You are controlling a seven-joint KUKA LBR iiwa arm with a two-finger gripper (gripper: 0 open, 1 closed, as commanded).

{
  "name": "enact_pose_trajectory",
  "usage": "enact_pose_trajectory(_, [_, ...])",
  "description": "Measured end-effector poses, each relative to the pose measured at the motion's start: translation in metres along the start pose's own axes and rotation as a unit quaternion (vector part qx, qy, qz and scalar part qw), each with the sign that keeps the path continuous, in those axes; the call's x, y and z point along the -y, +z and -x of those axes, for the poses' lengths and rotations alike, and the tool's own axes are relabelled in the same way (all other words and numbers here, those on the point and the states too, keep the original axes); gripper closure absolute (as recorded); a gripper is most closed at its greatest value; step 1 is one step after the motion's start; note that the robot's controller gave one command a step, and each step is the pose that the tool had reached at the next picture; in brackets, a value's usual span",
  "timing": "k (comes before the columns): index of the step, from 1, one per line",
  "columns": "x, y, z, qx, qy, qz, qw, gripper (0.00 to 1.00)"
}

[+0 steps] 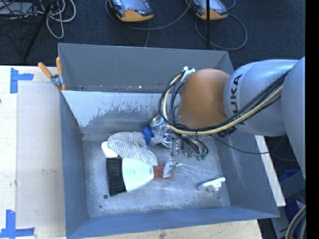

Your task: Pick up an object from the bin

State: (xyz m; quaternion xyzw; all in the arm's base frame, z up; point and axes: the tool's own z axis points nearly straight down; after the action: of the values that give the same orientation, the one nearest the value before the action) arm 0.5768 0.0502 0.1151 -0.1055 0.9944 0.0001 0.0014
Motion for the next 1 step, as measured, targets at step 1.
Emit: enact_pose_trajectory(1, [-0.0052,0.038,-0.0172,0.0002,0.003,0.001,1.0,0.0])
